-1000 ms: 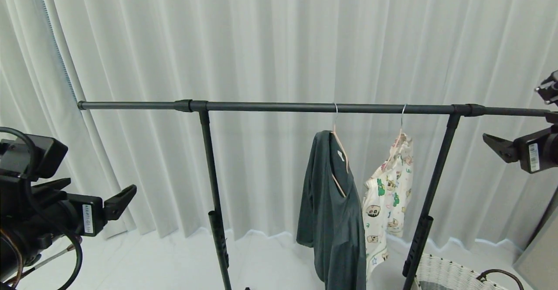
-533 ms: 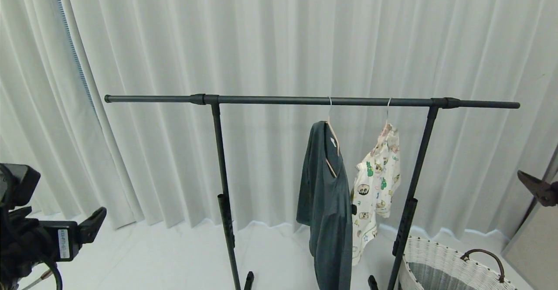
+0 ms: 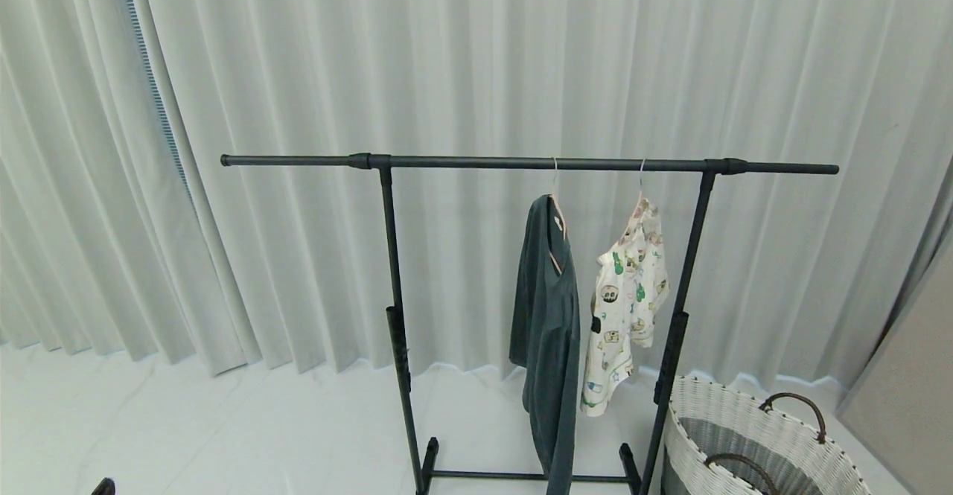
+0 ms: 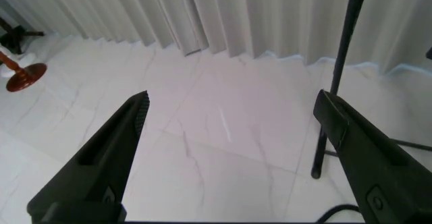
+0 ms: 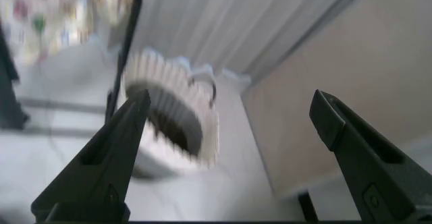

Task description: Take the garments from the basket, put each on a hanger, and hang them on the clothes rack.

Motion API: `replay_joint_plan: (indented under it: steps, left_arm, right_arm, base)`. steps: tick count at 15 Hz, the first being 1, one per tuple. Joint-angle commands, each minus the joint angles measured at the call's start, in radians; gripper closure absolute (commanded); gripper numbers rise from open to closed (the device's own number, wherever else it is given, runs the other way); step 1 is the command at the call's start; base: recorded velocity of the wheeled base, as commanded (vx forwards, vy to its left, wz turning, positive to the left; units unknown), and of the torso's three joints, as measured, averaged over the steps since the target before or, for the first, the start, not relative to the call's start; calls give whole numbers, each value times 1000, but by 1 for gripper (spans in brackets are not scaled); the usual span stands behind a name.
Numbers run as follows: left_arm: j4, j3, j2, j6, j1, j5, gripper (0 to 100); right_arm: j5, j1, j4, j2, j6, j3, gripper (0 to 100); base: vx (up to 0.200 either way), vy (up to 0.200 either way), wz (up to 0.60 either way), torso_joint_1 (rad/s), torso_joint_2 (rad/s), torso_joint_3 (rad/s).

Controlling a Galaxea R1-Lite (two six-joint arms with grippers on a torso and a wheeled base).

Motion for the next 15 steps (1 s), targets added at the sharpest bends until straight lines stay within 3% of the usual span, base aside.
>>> replay_joint_plan:
  steps: [1, 3, 5, 6, 7, 8, 11, 12, 14, 15]
  left_arm:
    - [231, 12, -422, 9, 1, 3, 0]
    - [232, 7, -497, 3, 8, 3, 0]
    - [232, 9, -560, -33, 7, 3, 0]
    - [232, 9, -560, -33, 7, 3, 0]
    - [232, 10, -560, -80, 7, 0, 0]
    - [232, 10, -560, -80, 7, 0, 0]
    - [231, 13, -563, -65, 2, -17, 0]
    - [231, 13, -602, -56, -39, -70, 0]
    - [223, 15, -629, -80, -38, -256, 0]
    - [223, 15, -629, -88, -38, -299, 0]
  right_arm:
    - [-2, -68, 106, -281, 5, 119, 0]
    - [0, -91, 101, -395, 49, 203, 0]
    - [14, -74, 97, -482, 112, 211, 0]
    - [14, -74, 97, -482, 112, 211, 0]
    - [58, -63, 97, -524, 84, 211, 0]
    - [61, -68, 94, -536, 47, 211, 0]
    - [60, -69, 74, -536, 37, 222, 0]
    - [67, -69, -18, -536, 41, 265, 0]
    - [109, -69, -253, -536, 80, 344, 0]
    - [109, -69, -236, -536, 115, 344, 0]
  base:
    - [0, 0, 0, 0, 0, 0]
    - [0, 0, 0, 0, 0, 0]
    - [0, 0, 0, 0, 0, 0]
    - [0, 0, 0, 0, 0, 0]
    - [0, 0, 0, 0, 0, 0]
    - [0, 0, 0, 0, 0, 0]
    - [0, 0, 0, 0, 0, 0]
    - [0, 0, 0, 0, 0, 0]
    - [0, 0, 0, 0, 0, 0]
    - [0, 0, 0, 0, 0, 0]
